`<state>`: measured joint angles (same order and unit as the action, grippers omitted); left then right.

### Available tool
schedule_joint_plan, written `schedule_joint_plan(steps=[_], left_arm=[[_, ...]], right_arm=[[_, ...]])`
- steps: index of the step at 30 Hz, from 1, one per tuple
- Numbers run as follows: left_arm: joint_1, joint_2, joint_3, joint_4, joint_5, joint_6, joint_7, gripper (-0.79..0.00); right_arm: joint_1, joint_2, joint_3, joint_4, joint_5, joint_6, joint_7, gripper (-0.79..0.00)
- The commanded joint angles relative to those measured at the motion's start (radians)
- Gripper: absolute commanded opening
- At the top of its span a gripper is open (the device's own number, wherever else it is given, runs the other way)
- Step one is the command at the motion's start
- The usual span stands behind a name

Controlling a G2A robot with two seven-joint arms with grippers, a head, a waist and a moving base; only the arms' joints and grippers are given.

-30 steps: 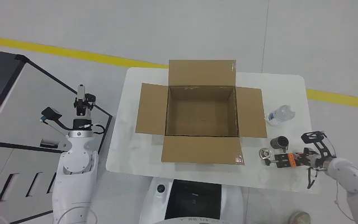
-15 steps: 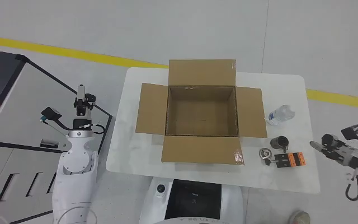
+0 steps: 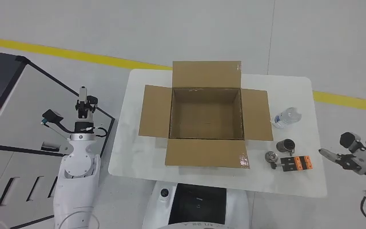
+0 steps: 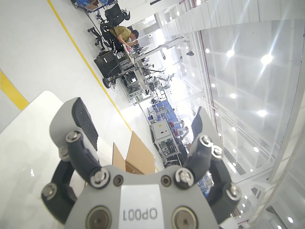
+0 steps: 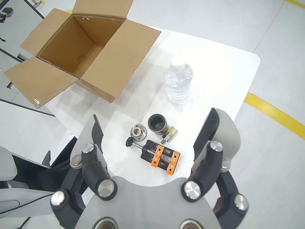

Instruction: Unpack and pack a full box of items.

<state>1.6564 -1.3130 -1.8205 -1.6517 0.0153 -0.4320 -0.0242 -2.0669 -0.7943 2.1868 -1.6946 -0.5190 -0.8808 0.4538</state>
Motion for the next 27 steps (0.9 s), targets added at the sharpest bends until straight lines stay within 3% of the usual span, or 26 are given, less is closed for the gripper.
schedule_joint_plan(steps=[1, 4, 6, 15, 18, 27], left_arm=[[0.0, 0.0, 0.0, 0.0, 0.0, 0.0, 0.0, 0.0], [0.0, 0.0, 0.0, 0.0, 0.0, 0.0, 0.0, 0.0], [0.0, 0.0, 0.0, 0.0, 0.0, 0.0, 0.0, 0.0], [0.0, 0.0, 0.0, 0.0, 0.0, 0.0, 0.0, 0.0], [0.0, 0.0, 0.0, 0.0, 0.0, 0.0, 0.0, 0.0], [0.0, 0.0, 0.0, 0.0, 0.0, 0.0, 0.0, 0.0]], right_arm=[[0.0, 0.0, 0.0, 0.0, 0.0, 0.0, 0.0, 0.0], [0.004, -0.003, -0.031, 0.003, -0.005, 0.024, -0.014, 0.0], [0.057, -0.013, -0.125, 0.018, -0.107, 0.105, -0.101, 0.0], [0.424, -0.069, -0.582, 0.369, -0.485, 0.258, -0.56, 0.0], [0.47, -0.068, -0.579, 0.414, -0.479, 0.169, -0.6, 0.0], [0.47, -0.068, -0.579, 0.414, -0.479, 0.169, -0.6, 0.0]])
